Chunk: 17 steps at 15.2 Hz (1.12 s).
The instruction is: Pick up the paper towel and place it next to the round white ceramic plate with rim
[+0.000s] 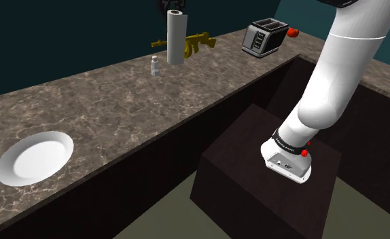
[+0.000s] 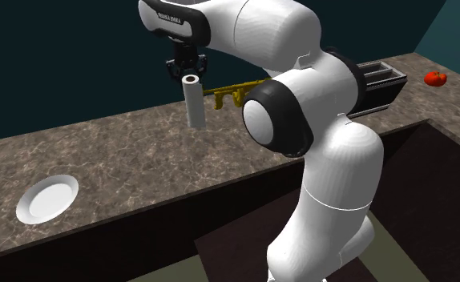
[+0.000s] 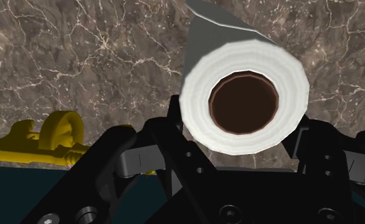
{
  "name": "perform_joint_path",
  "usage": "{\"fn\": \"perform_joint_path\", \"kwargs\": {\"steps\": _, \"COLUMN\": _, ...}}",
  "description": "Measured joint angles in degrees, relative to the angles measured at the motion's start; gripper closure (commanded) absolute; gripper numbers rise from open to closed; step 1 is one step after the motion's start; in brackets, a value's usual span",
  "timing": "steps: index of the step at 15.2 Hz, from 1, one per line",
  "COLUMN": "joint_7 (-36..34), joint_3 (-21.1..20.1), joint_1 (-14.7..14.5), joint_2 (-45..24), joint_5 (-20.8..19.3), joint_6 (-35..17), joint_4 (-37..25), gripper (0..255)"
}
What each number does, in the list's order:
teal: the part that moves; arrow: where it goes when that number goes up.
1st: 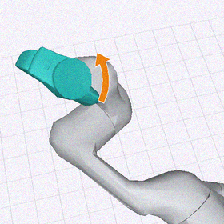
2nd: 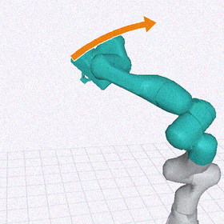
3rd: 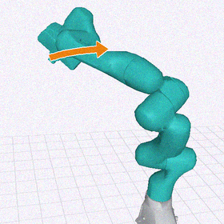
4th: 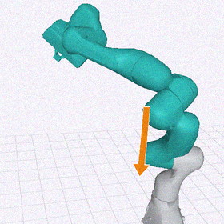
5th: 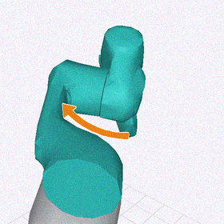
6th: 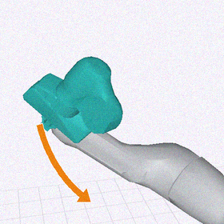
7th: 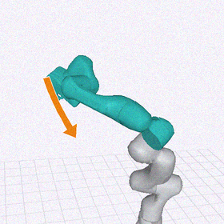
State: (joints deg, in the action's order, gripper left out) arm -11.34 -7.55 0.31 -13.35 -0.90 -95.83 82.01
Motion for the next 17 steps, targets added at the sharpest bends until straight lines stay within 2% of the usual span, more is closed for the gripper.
{"fn": "perform_joint_path", "kwargs": {"steps": 7, "joint_7": -0.11, "joint_3": -0.05, "joint_1": -0.18, "joint_2": -0.99, "joint_5": -0.13, "joint_6": 5.84, "joint_4": -6.82, "gripper": 255}}
{"fn": "perform_joint_path", "kwargs": {"steps": 17, "joint_7": -0.37, "joint_3": -0.13, "joint_1": -0.84, "joint_2": -5.58, "joint_5": -0.78, "joint_6": 15.93, "joint_4": -21.48, "gripper": 255}}
